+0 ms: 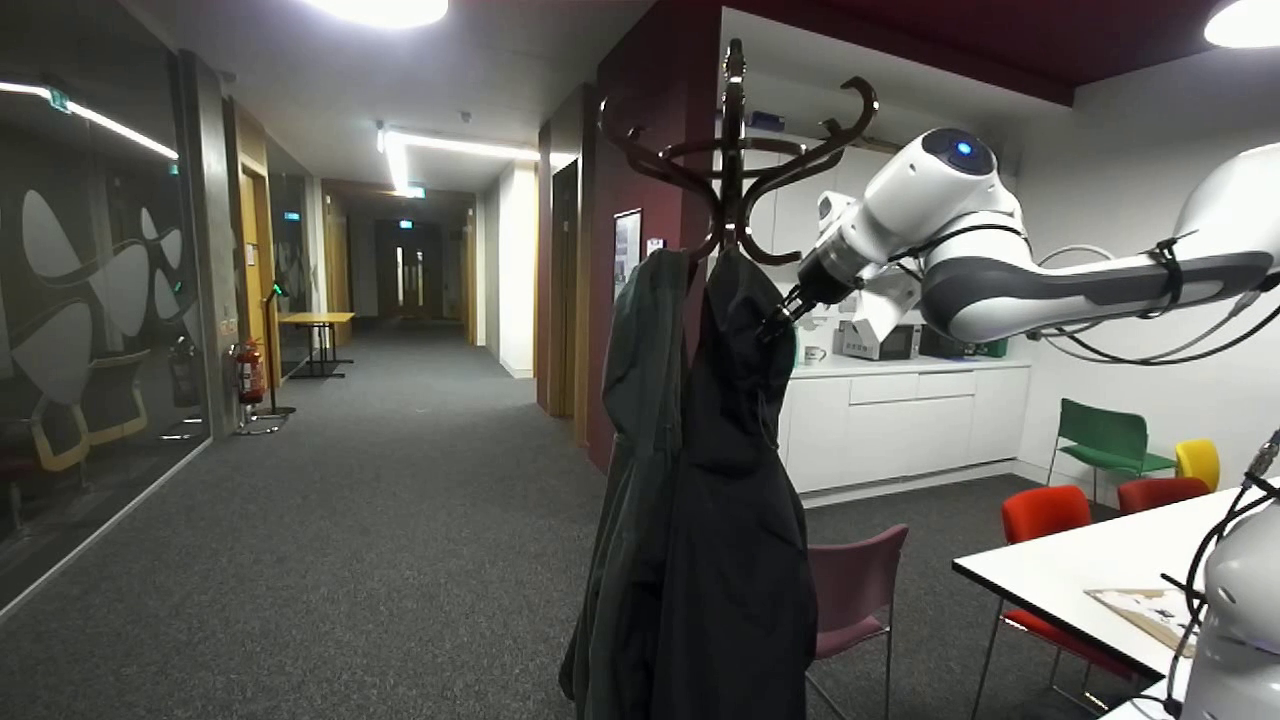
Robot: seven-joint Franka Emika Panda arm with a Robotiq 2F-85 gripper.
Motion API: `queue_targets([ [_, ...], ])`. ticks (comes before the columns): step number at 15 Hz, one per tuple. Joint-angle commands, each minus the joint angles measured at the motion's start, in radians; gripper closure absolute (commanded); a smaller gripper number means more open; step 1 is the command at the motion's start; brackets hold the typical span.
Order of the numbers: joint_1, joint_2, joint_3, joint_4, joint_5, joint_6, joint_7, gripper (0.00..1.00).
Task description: Put one jersey on the backrest of the pink chair
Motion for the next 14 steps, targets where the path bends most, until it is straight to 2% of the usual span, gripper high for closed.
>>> queue_targets([
  [1, -0.014, -0.031, 0.004, -0.020, -0.013, 0.019, 0.012, 0.64],
  [6, -0.008, -0.057, 0.002, -0.016, -0.006, 0.009, 0.006, 1.00],
  [14, 0.006, -0.135, 0.002, -0.027, 0.024, 0.007, -0.005, 1.00],
])
